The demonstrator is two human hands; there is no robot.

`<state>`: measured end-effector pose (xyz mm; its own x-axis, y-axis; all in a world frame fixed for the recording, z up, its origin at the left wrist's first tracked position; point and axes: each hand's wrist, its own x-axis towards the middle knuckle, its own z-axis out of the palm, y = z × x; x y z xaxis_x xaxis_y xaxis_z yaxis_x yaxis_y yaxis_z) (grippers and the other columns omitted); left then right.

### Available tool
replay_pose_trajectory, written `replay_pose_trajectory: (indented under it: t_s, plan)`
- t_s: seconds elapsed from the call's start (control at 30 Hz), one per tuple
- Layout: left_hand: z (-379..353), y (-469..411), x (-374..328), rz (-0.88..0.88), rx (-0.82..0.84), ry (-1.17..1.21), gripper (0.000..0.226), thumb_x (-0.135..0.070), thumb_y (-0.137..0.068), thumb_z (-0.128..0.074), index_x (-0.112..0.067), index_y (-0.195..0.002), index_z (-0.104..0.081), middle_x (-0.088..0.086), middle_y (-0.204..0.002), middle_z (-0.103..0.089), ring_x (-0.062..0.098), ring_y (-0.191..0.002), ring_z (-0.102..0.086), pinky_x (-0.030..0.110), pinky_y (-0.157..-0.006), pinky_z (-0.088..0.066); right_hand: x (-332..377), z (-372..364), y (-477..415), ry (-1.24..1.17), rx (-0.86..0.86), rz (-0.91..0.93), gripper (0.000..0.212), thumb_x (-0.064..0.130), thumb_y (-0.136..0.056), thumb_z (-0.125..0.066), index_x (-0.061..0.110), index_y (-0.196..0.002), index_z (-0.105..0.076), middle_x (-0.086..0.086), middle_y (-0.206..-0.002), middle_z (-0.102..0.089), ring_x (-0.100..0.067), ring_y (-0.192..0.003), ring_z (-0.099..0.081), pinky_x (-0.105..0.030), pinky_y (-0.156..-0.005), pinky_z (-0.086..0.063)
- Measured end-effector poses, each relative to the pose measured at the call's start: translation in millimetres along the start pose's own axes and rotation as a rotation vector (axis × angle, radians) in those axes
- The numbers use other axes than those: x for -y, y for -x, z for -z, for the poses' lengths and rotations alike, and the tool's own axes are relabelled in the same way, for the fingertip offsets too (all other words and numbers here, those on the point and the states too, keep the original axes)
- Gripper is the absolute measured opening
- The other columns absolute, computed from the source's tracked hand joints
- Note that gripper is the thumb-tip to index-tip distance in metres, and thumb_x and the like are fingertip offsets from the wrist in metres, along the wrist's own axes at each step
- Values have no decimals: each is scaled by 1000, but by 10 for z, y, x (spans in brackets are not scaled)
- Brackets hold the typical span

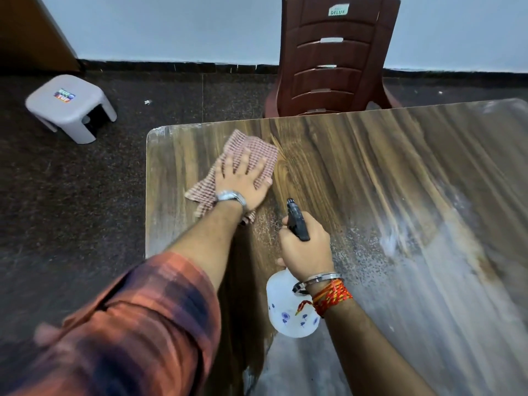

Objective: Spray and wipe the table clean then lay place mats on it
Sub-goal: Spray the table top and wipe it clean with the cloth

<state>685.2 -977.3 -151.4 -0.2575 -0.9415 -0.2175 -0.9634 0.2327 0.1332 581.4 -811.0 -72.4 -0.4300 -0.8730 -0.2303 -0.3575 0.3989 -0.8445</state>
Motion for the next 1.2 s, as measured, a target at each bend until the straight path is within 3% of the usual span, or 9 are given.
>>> replay_pose_trajectory:
  t_s: [0.13,0.2,0.3,0.47,0.63,0.7,0.97,1.1,1.2]
  plan:
    - [-269,788,-445,-63,-20,28,65,-68,-86,-14,-50,-149,-11,-7,-162,-1,31,-147,4,55,-116,4,-190,252,247,52,-9,32,17,30,-68,-54,13,-68,-49,-8,-59,-52,-42,-63,-57,-53,-56,-54]
    - [-374,1229,-533,-28,-18,50,65,-68,-87,-19,-49,-149,-12,-8,-162,-2,29,-147,3,53,-116,6,-254,395,405,89,24,30,16,23,-73,-57,13,-65,-48,-2,-57,-50,-37,-60,-56,-44,-56,-53]
    - [-521,1957,-562,138,-21,101,66,-73,-87,-17,-52,-148,-5,-9,-162,2,28,-148,7,50,-116,9,-349,612,764,147,130,45,18,14,-76,-57,16,-63,-45,1,-56,-46,-23,-54,-47,-31,-51,-41]
    - [-783,3181,-363,412,-20,155,66,-77,-85,-12,-56,-146,2,-12,-161,10,26,-147,12,51,-117,7,-606,799,1357,125,274,44,13,25,-65,-48,15,-71,-52,-6,-61,-51,-41,-65,-62,-52,-59,-57]
    - [-1026,4293,-271,677,-59,187,70,-79,-83,-11,-52,-148,-7,-11,-161,10,26,-147,9,48,-117,8,-743,915,1935,115,393,48,13,20,-68,-48,11,-75,-54,-8,-66,-53,-33,-62,-56,-53,-61,-59]
    - [-1079,4563,-265,724,-46,202,71,-79,-83,-10,-52,-148,-6,-11,-161,11,28,-147,7,49,-117,6,-799,926,2134,144,423,51,10,18,-70,-49,12,-76,-55,-8,-68,-56,-32,-64,-56,-41,-62,-59]
    - [-1173,4964,-347,768,-13,242,70,-77,-85,-9,-49,-149,-1,-10,-160,16,28,-147,11,52,-117,6,-1104,971,2749,280,469,16,16,11,-76,-52,9,-61,-45,-3,-57,-43,-18,-48,-37,-22,-41,-28]
    - [-1213,5062,-355,756,1,252,71,-75,-86,-7,-46,-150,3,-9,-159,22,28,-146,16,50,-118,6,-1244,990,2959,354,522,-5,19,12,-73,-52,11,-57,-41,-6,-61,-47,-26,-59,-43,-27,-50,-38]
    - [-1246,5139,-469,774,-17,240,76,-76,-81,4,-46,-150,3,-7,-159,20,30,-146,14,50,-118,4,-1278,957,3026,255,541,-8,10,16,-65,-46,6,-68,-49,-6,-63,-49,-26,-59,-48,-48,-58,-56]
